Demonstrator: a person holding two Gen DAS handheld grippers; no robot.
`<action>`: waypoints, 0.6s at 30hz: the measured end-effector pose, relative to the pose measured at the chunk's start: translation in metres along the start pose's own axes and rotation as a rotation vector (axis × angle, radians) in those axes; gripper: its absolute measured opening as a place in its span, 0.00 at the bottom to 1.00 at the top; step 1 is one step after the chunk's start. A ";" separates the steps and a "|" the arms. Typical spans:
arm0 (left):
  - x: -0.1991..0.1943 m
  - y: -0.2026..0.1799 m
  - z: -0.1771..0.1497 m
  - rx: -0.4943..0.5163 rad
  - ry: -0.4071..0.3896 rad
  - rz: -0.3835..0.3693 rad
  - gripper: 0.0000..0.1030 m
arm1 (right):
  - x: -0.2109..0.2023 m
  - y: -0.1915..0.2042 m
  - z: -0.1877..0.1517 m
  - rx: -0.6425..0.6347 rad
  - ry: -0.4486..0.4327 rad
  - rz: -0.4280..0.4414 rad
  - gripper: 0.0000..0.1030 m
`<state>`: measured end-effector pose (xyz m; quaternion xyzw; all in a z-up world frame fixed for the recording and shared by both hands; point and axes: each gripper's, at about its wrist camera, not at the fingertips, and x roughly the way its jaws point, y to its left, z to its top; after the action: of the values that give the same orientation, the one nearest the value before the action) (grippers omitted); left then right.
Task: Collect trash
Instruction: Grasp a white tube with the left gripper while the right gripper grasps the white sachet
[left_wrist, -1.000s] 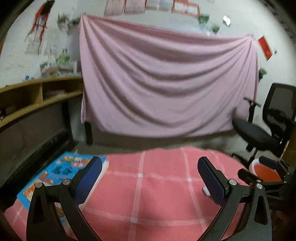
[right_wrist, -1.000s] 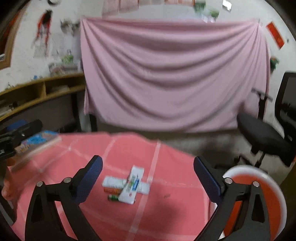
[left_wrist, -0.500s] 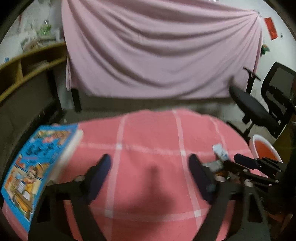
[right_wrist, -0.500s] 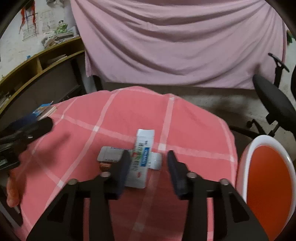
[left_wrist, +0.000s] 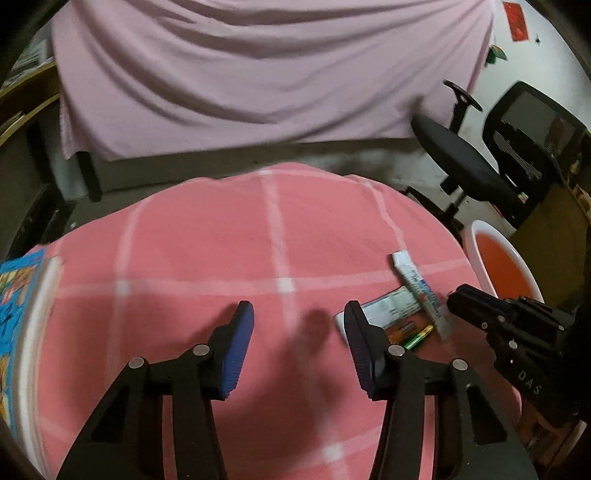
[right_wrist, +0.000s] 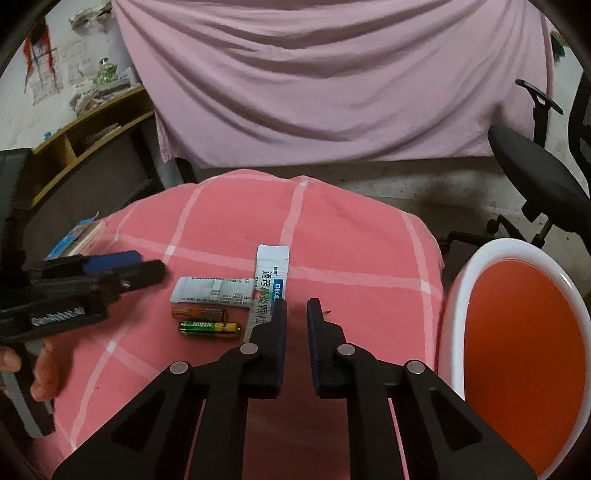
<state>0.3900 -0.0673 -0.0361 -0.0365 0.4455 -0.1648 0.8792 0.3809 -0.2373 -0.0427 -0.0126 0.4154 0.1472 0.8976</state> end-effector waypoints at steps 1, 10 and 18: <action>0.004 -0.004 0.004 0.011 0.004 -0.016 0.43 | 0.000 -0.003 0.000 0.010 -0.001 0.001 0.09; 0.022 -0.027 0.008 0.133 0.057 -0.120 0.43 | 0.002 -0.024 0.001 0.123 0.010 0.046 0.10; 0.024 -0.044 -0.003 0.235 0.081 -0.110 0.34 | 0.001 -0.026 0.001 0.142 0.018 0.060 0.10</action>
<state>0.3898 -0.1164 -0.0474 0.0492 0.4557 -0.2652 0.8483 0.3893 -0.2617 -0.0460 0.0622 0.4331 0.1439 0.8876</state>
